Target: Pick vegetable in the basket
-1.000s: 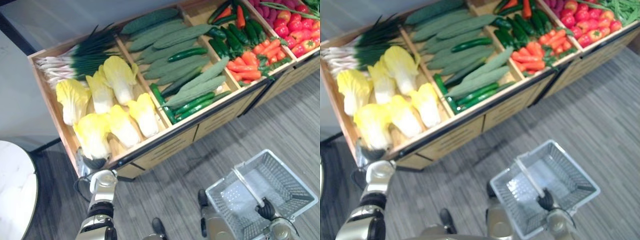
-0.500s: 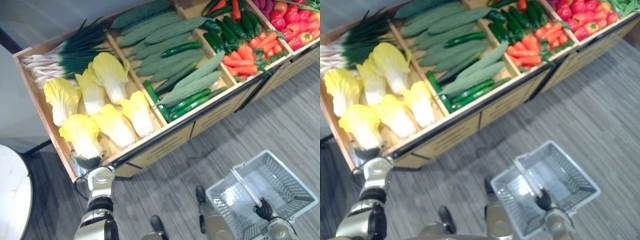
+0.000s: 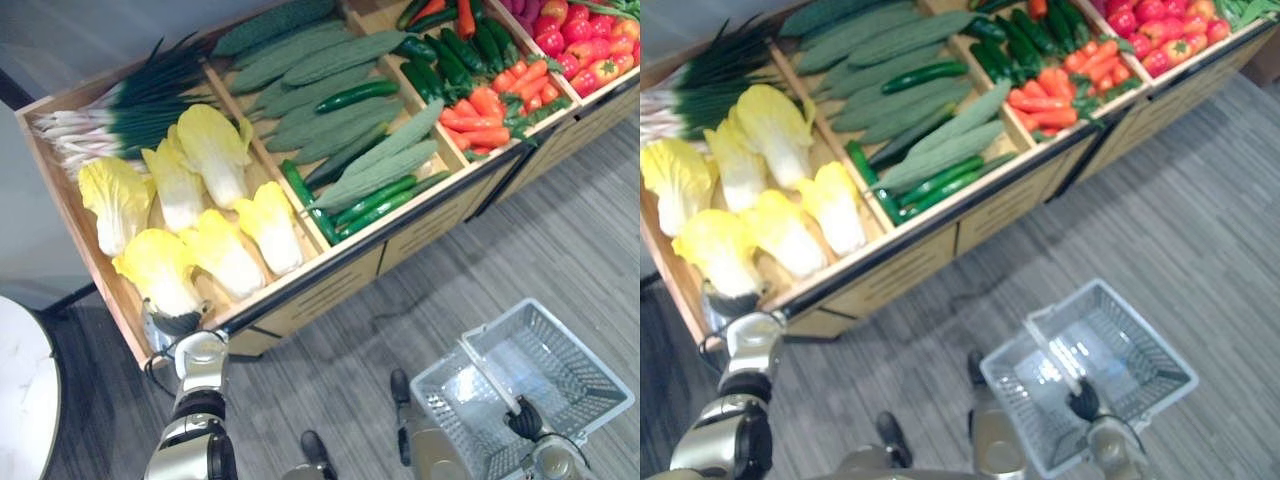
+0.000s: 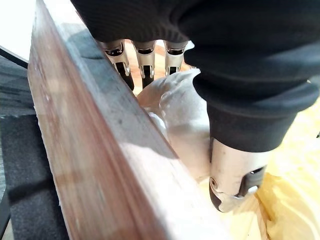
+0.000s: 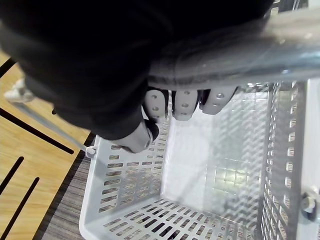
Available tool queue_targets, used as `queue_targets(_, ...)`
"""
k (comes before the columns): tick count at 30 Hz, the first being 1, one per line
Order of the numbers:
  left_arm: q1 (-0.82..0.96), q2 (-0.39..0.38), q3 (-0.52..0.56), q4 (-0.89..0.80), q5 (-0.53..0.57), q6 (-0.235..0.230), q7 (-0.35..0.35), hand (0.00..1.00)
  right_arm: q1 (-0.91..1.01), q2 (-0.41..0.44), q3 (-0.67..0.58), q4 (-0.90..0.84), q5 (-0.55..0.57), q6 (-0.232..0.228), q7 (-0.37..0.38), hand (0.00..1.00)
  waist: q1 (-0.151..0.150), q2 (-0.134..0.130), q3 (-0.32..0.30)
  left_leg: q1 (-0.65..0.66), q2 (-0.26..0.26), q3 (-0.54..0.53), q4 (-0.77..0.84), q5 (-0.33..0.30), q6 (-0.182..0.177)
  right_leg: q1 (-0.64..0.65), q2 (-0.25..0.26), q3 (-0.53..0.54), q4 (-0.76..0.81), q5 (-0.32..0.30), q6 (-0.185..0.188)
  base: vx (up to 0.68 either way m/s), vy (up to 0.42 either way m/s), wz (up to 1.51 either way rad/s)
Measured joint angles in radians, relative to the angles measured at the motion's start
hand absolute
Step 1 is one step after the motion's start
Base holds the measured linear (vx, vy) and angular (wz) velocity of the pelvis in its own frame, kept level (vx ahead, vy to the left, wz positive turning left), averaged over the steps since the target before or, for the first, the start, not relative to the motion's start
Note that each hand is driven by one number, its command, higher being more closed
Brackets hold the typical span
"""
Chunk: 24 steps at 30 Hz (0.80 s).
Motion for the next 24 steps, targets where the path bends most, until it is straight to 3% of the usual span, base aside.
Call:
queue_targets(15, -0.005, 0.006, -0.011, 0.0, -0.001, -0.006, 0.001, 1.0, -0.001, 0.0, 0.004, 0.0, 0.019, 0.0, 0.0, 1.0, 0.001, -0.006, 0.01, 0.001, 0.001, 0.005, 0.0, -0.001, -0.002, 0.0, 0.001, 0.003, 0.0, 0.0, 0.0, 0.0, -0.01, -0.01)
queue_targets(21, -0.005, -0.022, -0.013, -0.029, -0.083, -0.037, -0.002, 1.0, 0.002, 0.003, -0.002, 0.006, 0.02, 0.002, 0.001, 1.0, -0.001, -0.007, 0.011, 0.02, -0.001, -0.011, 0.001, -0.001, -0.002, 0.031, -0.006, -0.016, -0.002, 0.0, 0.0, 0.0, -0.024, 0.08)
queue_targets(24, 0.026, -0.063, -0.02, -0.126, -0.122, -0.065, 0.0, 1.0, 0.003, 0.016, -0.038, 0.022, 0.019, 0.003, 0.001, 1.0, -0.001, -0.011, 0.013, 0.021, -0.006, -0.035, 0.002, -0.001, -0.001, 0.046, -0.016, -0.033, -0.002, 0.0, 0.0, -0.01, -0.011, 0.2)
